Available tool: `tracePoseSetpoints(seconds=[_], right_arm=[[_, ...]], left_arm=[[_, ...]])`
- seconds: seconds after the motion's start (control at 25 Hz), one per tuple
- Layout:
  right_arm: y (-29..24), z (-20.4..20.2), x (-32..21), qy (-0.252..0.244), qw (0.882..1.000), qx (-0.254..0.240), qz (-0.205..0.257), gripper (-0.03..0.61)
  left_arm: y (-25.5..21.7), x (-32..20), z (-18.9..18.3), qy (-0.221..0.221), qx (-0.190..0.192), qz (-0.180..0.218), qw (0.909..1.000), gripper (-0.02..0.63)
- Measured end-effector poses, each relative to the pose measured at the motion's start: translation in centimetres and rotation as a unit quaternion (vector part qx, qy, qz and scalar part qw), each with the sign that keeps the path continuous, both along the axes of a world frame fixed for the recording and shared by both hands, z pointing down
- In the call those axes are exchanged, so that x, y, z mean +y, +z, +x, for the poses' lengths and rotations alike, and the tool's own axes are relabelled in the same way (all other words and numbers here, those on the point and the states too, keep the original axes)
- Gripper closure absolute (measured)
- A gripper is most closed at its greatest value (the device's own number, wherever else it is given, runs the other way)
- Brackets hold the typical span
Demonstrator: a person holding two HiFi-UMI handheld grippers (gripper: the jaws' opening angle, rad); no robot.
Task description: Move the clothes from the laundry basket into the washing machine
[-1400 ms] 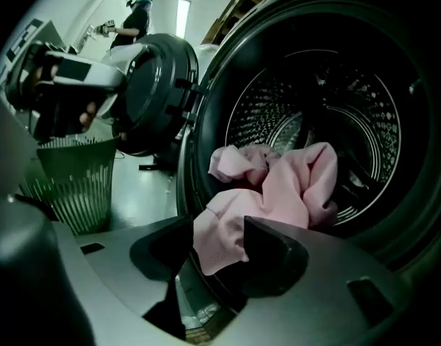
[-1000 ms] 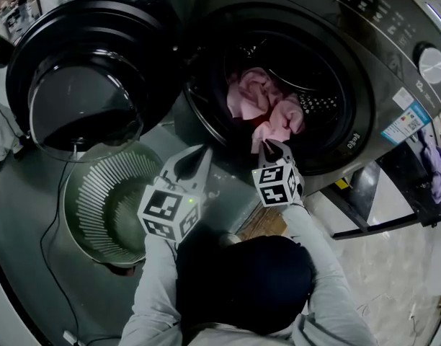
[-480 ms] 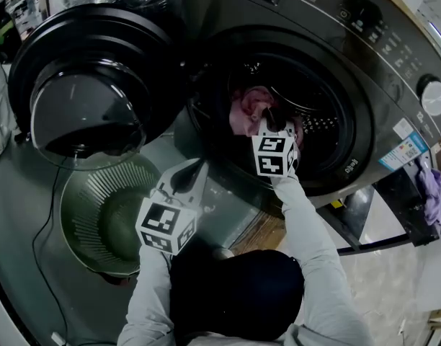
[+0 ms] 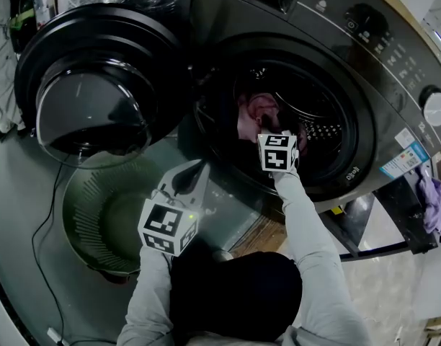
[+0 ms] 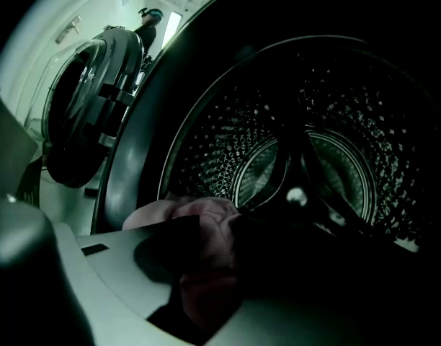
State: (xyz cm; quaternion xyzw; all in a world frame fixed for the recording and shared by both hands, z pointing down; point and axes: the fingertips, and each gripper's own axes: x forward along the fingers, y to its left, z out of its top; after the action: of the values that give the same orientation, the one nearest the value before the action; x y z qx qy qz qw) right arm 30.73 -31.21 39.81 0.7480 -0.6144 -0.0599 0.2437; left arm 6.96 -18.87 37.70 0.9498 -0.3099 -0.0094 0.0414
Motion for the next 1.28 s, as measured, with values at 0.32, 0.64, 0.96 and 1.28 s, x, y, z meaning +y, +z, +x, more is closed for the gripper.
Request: tracePoseSetpoints(seconds=[0.32, 0.64, 0.96, 1.28], right_arm=[[-4.6, -3.1, 4.2, -0.051, 0.998, -0.003, 0.043, 0.377], [-8.9, -6.5, 12.7, -0.142, 0.982, -0.108, 0.069, 0.463], [-9.9, -10.5, 20.7, -0.191, 0.961, -0.149, 0.131, 0.561], [-7.1, -10.3, 23.3, -0.194, 0.95, -0.212, 0.12, 0.561]], left_arm=[[-1.2, -0.3, 0.0, -0.011, -0.016, 0.007, 0.9998, 0.594], [-3.7, 0.8, -0.8, -0.013, -0.018, 0.037, 0.9991, 0.594], [-4.2, 4.1, -2.5, -0.028, -0.005, 0.046, 0.9985, 0.594], [-1.8, 6.2, -4.7, -0.064, -0.014, 0.034, 0.9972, 0.595]])
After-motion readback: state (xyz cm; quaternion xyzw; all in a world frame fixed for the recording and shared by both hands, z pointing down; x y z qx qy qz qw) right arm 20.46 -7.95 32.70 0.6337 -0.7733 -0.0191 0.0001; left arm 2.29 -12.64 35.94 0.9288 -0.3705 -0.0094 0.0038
